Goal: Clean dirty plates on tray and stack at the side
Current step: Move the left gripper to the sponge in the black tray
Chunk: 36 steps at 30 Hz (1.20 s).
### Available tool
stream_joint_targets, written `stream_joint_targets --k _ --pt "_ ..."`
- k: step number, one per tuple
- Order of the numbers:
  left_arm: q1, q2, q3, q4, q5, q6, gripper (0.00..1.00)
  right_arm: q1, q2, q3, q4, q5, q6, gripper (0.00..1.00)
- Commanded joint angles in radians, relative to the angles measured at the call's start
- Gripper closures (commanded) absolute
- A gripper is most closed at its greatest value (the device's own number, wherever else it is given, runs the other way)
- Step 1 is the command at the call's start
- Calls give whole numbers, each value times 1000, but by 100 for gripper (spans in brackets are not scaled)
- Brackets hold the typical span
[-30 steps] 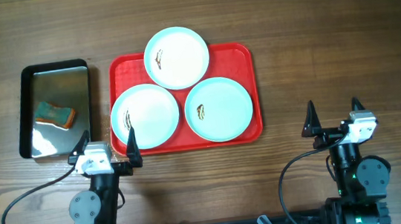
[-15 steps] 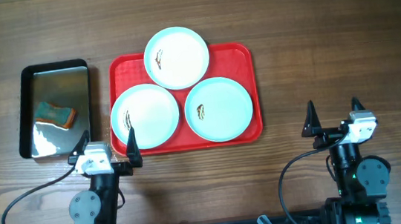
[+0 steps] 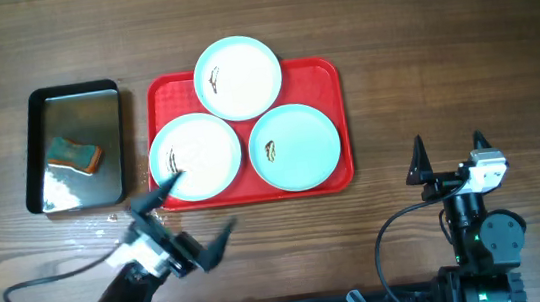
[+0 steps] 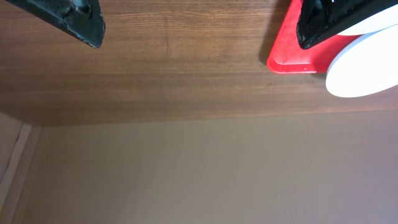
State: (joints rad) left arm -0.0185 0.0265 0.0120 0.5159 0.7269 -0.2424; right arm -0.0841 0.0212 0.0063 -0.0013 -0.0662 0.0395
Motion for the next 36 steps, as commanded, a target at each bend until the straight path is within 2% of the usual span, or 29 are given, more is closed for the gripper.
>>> stream_joint_targets --k 1,4,5,6,7,9,10,11,12,13,14,15,18,19,21,24,27,29,33,36 --pt "4 49 143 -194 -394 -75 0 -2 -3 -1 2 14 -11 0" --pt "4 260 420 -556 -534 80 0 -2 -3 -1 2 14 -11 0" --pt "4 388 559 -717 -588 127 0 -2 -3 -1 2 14 -11 0" --pt "4 570 749 -947 -639 179 0 -2 -3 -1 2 14 -11 0" --pt "4 725 911 -1129 -637 182 0 -2 -3 -1 2 14 -11 0" --pt "3 929 1100 -1325 -495 163 0 -2 -3 -1 2 14 -11 0" --pt "4 1006 1139 -1336 -469 163 0 -2 -3 -1 2 14 -11 0" --pt "8 1091 1175 -1320 -524 88 0 -2 -3 -1 2 14 -11 0" --pt "29 1165 1226 -1334 -699 -149 0 -2 -3 -1 2 14 -11 0" --pt "61 1229 1279 -1359 -809 -269 0 -2 -3 -1 2 14 -11 0" --pt "106 1299 1333 -1374 -880 -327 0 -2 -3 -1 2 14 -11 0" --pt "153 1357 1368 -1373 -871 -354 0 -2 -3 -1 2 14 -11 0" --pt "260 1506 1382 -1342 -631 -369 0 -2 -3 -1 2 14 -11 0" --pt "278 1542 1382 -1341 -615 -369 0 -2 -3 -1 2 14 -11 0" --pt "306 1626 1382 -1308 -669 -378 0 -2 -3 -1 2 14 -11 0" --pt "338 1758 1382 -1295 -774 -533 3 -2 -3 -1 2 14 -11 0" --pt "349 1858 1382 -1290 -774 -532 5 -2 -3 -1 2 14 -11 0" --pt "348 1916 1381 -1291 -774 -533 14 -2 -3 -1 2 14 -11 0" --pt "348 1978 1381 -1299 -777 -533 23 -2 -3 -1 2 14 -11 0" --pt "348 2001 1379 -1323 -854 -595 24 -2 -3 -1 2 14 -11 0"
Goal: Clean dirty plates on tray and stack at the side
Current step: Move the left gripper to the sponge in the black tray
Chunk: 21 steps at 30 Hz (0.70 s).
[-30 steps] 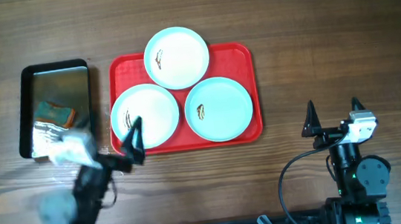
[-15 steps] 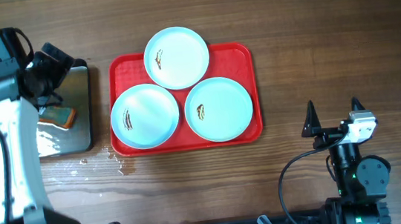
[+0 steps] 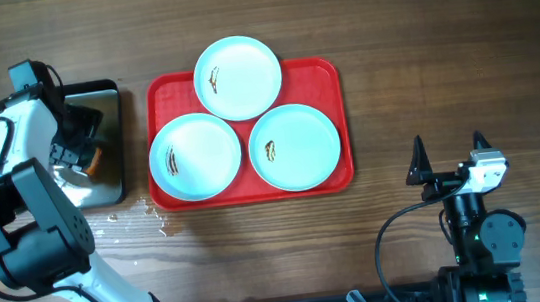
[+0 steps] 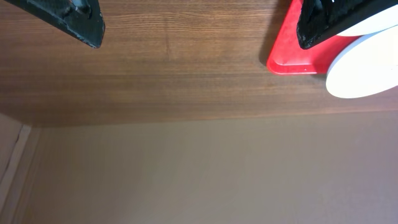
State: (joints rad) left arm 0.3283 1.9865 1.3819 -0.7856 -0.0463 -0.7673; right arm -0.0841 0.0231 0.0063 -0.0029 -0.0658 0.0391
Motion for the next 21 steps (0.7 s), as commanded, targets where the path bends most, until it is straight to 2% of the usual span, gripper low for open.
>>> stream_joint_targets --k 1,9,10,12,13,14,18,19,20,21 --pt "1 45 9 -33 -114 -87 24 -2 -5 -1 3 14 -10 0" --pt "1 49 8 -75 -124 -86 28 -2 -5 -1 4 14 -11 0" --pt "1 49 8 -75 -124 -86 39 -2 -5 -1 3 14 -11 0" --pt "1 49 8 -76 -123 -86 71 -2 -5 -1 4 14 -11 0" --pt "1 49 8 -76 -124 -86 80 -2 -5 -1 3 14 -10 0" --pt "1 49 8 -77 -123 -85 96 -2 -5 -1 3 14 -10 0" --pt "1 5 8 -90 -123 -81 96 -2 -5 -1 3 14 -11 0" --pt "1 -16 8 -84 -123 -81 78 -2 -5 -1 3 14 -11 0" --pt "1 -24 8 -68 -124 -81 0 -2 -5 -1 3 14 -10 0" --pt "3 -25 8 -37 -125 -80 0 -2 -5 -1 4 14 -10 0"
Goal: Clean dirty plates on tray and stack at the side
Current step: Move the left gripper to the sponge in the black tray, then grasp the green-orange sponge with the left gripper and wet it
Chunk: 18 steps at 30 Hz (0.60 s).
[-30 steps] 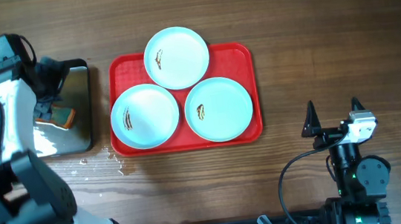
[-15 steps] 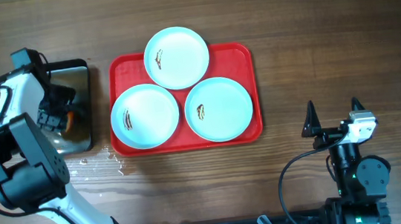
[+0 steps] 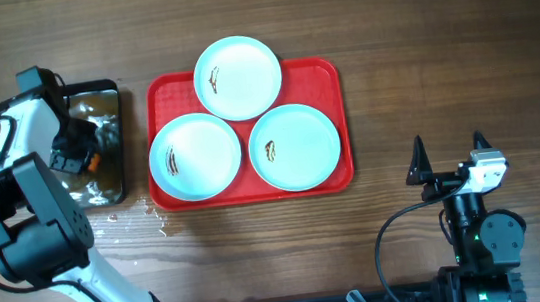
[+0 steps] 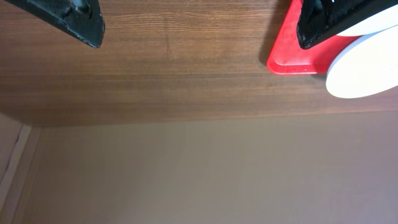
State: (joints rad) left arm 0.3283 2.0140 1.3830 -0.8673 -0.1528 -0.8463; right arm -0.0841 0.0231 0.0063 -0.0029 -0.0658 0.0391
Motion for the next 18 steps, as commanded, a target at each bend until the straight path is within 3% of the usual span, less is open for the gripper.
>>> stream_joint_targets --k 1,8,12,16,17,18 --pt "4 -50 6 60 -19 1 0 -2 -5 -1 3 14 -10 0" --pt "8 -15 -16 158 -117 1 0 -2 -5 -1 3 14 -11 0" --pt "11 29 -24 174 -118 1 19 -2 -5 -1 3 14 -11 0" --pt "11 66 -24 168 -117 2 20 -2 -5 -1 3 14 -11 0" --pt "10 66 -24 168 -118 13 27 -2 -5 -1 3 14 -11 0" --pt "10 66 -24 169 -118 47 81 -2 -5 -1 3 14 -11 0"
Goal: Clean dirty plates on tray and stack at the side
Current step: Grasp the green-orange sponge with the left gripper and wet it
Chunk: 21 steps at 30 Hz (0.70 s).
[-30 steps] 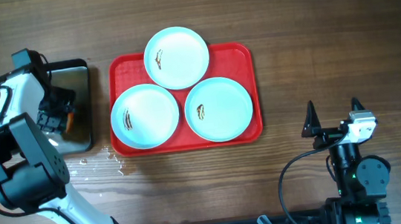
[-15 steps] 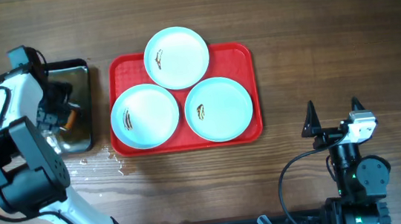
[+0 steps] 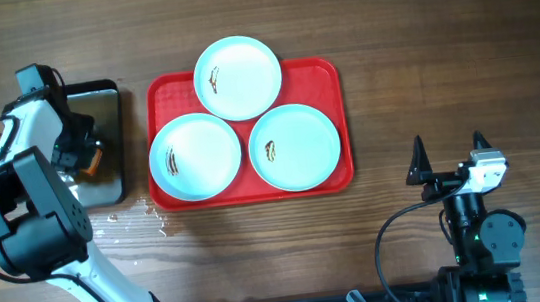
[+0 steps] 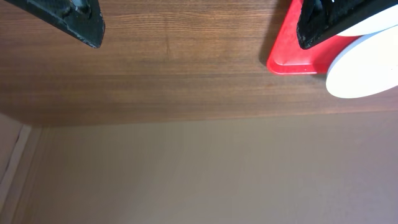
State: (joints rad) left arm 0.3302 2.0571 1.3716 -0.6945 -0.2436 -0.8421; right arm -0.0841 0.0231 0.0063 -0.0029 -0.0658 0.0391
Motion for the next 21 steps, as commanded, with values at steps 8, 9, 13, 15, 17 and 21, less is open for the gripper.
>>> stream_joint_targets --k 8,9,13,15,17,21 --pt "10 -22 -12 23 -27 56 0 -2 -4 -1 3 14 -10 0" --pt "10 -22 -12 39 -27 57 0 -2 -4 -1 3 14 -10 0" --pt "10 -16 -12 76 -74 57 0 -2 -3 -1 3 14 -11 0" --pt "10 -15 -12 93 -121 57 1 -2 -3 -1 3 14 -10 0" --pt "11 -15 -12 97 -121 56 63 -2 -3 -1 4 14 -11 0" --pt "11 -19 -12 73 -117 57 96 -2 -3 -1 3 14 -11 0"
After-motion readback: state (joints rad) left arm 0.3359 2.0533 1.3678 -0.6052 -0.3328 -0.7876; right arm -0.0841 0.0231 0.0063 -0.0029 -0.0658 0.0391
